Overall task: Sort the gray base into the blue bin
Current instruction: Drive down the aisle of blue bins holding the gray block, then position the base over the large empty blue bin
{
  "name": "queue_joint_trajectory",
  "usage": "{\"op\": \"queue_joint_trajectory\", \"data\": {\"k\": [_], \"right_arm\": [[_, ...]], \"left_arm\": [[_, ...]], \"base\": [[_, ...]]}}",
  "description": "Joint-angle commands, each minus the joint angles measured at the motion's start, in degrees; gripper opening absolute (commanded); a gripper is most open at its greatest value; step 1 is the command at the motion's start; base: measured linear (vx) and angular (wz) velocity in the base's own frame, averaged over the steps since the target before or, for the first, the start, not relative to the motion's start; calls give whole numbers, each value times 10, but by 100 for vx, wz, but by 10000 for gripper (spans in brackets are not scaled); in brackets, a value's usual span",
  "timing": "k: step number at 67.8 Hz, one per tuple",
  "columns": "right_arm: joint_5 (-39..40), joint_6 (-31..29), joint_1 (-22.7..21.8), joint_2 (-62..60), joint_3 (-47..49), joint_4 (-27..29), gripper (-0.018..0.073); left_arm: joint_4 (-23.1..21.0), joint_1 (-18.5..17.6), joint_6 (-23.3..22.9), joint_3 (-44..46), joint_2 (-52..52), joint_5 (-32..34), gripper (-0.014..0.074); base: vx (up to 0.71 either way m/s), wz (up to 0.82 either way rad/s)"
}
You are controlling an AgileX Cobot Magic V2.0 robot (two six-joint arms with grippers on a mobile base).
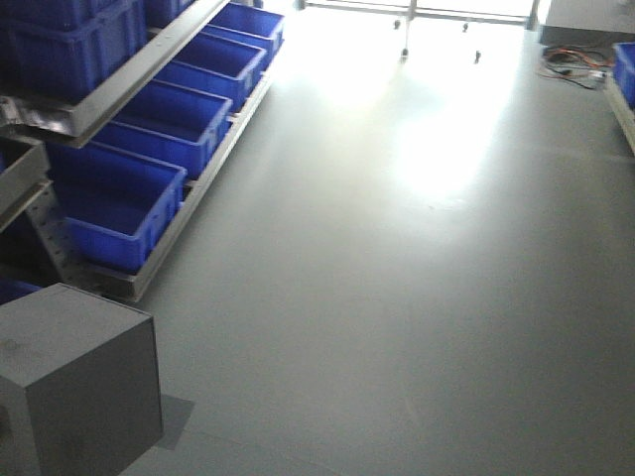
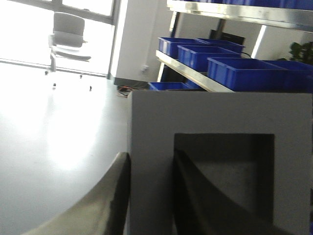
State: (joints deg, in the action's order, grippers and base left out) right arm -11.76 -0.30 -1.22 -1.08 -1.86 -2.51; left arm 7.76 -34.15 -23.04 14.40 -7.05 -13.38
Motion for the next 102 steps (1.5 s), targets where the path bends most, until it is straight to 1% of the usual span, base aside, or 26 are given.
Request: {"op": "queue_joint_trajectory", "data": {"k": [1, 46, 85, 102], "right_arm": [[45, -4, -4, -4, -3, -5, -5], [45, -4, -4, -4, -3, -5, -5], [46, -4, -4, -4, -3, -5, -5], [47, -4, -4, -4, -3, -5, -5]], "left_arm": [[-4, -3, -3, 17, -5, 62, -7], [-4, -3, -3, 17, -5, 62, -7], [-4, -3, -3, 17, -5, 62, -7], [-4, -3, -3, 17, -5, 62, -7]], "base": [[30, 83], [24, 88], [19, 73], [16, 58]]}}
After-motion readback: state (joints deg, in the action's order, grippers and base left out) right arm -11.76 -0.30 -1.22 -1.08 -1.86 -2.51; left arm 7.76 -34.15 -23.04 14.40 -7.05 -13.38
